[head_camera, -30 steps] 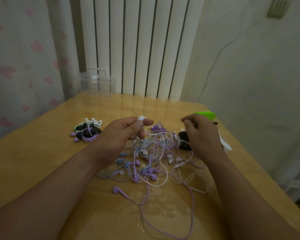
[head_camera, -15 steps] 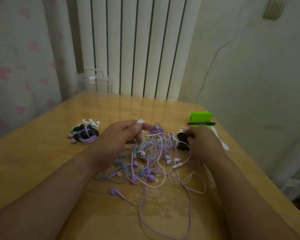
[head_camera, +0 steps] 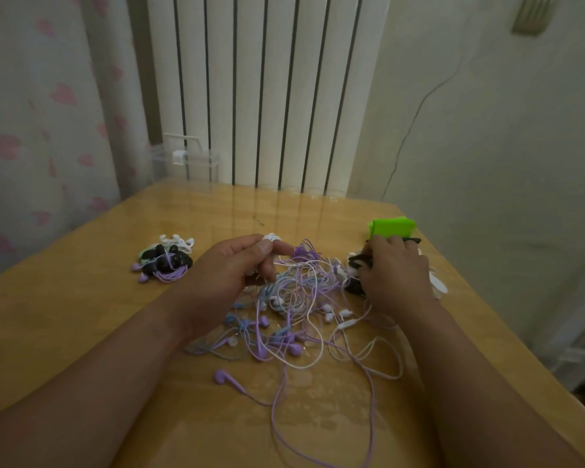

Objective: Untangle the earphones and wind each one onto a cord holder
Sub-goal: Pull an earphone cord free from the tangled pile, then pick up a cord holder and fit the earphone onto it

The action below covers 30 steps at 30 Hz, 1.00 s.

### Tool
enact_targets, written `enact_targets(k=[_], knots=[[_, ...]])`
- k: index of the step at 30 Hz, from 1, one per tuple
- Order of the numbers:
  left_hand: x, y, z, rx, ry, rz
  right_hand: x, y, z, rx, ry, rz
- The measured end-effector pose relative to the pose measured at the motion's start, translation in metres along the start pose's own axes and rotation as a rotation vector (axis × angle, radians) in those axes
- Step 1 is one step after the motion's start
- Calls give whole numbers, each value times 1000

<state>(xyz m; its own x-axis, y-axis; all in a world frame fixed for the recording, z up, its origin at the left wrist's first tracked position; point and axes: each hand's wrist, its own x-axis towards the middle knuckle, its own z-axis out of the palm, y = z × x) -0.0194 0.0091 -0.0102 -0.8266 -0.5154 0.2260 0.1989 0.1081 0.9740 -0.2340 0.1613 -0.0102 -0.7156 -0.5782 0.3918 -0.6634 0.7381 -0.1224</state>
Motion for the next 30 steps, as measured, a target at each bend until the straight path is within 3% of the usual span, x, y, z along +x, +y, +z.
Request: enact_targets(k=[3,5,7,12,17,22,30], knots=[[0,0,-1,-25,-1,-5,0,-3,-4,161,149,12],[1,1,-2,-68,14,-12,-3,-7,-12,428,227,15],[1,4,-4,-167,17,-25,-7,-18,-22,706,198,31],[4,7,-9,-451,23,-76,-31,-52,-38,1078,-73,27],[4,9,-3,-483,-6,-44,-58,-89,-43,1445,-450,86],[2,10,4,-455,-34,13,-63,-99,-41,1554,-491,134],[2,8,6,-401,-14,94,-63,-101,-38,1592,-327,150]])
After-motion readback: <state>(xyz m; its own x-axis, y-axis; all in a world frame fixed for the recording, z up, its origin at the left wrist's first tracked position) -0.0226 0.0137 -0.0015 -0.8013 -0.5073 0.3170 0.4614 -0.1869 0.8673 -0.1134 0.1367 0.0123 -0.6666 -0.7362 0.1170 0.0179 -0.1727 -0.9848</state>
